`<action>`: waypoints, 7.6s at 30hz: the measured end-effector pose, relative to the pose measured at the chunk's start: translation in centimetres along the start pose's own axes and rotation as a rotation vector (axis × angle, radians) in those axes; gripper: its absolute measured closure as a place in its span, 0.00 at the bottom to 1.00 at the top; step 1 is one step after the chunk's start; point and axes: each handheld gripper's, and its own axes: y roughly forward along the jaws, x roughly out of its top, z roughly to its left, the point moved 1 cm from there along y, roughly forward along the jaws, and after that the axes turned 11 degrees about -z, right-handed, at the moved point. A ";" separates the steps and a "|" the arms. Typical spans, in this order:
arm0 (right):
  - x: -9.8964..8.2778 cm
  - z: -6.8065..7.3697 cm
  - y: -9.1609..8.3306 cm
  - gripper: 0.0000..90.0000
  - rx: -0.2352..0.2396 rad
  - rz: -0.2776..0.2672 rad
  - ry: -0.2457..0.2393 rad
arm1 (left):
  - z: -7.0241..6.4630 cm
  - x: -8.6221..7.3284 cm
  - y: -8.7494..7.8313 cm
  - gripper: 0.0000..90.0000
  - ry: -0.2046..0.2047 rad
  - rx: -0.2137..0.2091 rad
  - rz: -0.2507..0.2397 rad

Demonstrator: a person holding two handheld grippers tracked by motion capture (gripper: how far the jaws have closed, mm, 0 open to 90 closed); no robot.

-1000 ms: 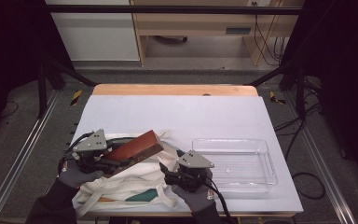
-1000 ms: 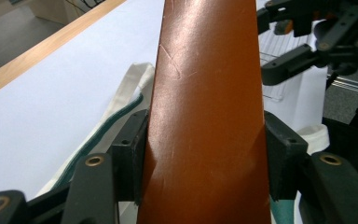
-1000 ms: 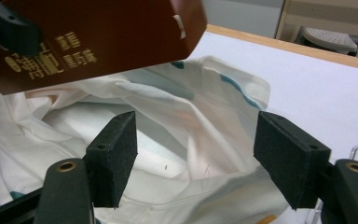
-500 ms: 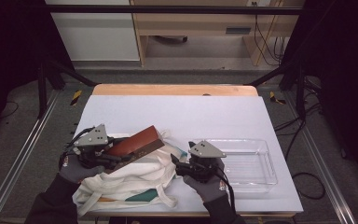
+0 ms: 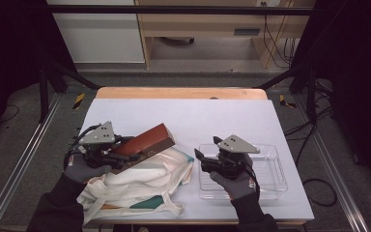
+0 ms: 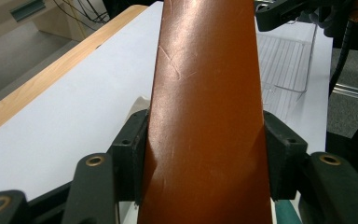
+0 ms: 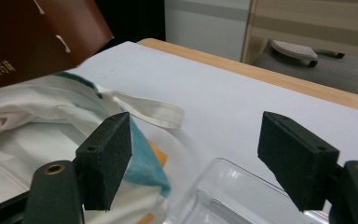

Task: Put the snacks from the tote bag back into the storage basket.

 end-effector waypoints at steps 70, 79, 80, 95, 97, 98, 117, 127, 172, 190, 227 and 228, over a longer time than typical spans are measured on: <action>3.7 -8.4 -6.9 0.19 -0.140 -0.150 -0.050 | -9.6 5.0 21.6 0.47 0.164 -0.294 0.215; 3.5 -9.0 -7.1 0.18 -0.157 -0.142 -0.055 | -9.8 5.3 23.1 0.47 0.164 -0.317 0.211; 3.5 -9.1 -7.2 0.18 -0.161 -0.147 -0.054 | -9.8 5.3 23.3 0.47 0.165 -0.318 0.212; 3.2 -10.2 -7.7 0.18 -0.201 -0.152 -0.041 | -10.1 5.6 24.8 0.48 0.172 -0.352 0.193; 3.2 -10.4 -7.8 0.18 -0.206 -0.153 -0.039 | -10.1 5.4 25.0 0.48 0.173 -0.343 0.196; 3.2 -10.5 -7.9 0.18 -0.209 -0.158 -0.033 | -10.1 5.3 25.2 0.48 0.171 -0.349 0.201; 2.1 -10.6 -7.0 0.18 -0.206 -0.121 -0.042 | -10.9 2.4 26.4 0.48 0.159 -0.374 0.243; 1.8 -10.6 -6.7 0.18 -0.206 -0.106 -0.041 | -11.2 2.0 26.5 0.47 0.154 -0.389 0.245; 1.7 -10.3 -6.5 0.18 -0.199 -0.100 -0.055 | -11.2 1.7 27.8 0.43 0.148 -0.350 0.285; 1.8 -10.3 -6.6 0.18 -0.199 -0.103 -0.057 | -11.2 1.2 27.9 0.45 0.134 -0.372 0.317; 0.1 -9.7 -6.9 0.49 -0.199 -0.037 -0.085 | -8.0 0.6 19.4 0.62 -0.078 -0.117 0.022; -0.2 -9.6 -6.9 0.52 -0.201 -0.019 -0.088 | -7.9 0.6 19.0 0.63 -0.084 -0.100 0.012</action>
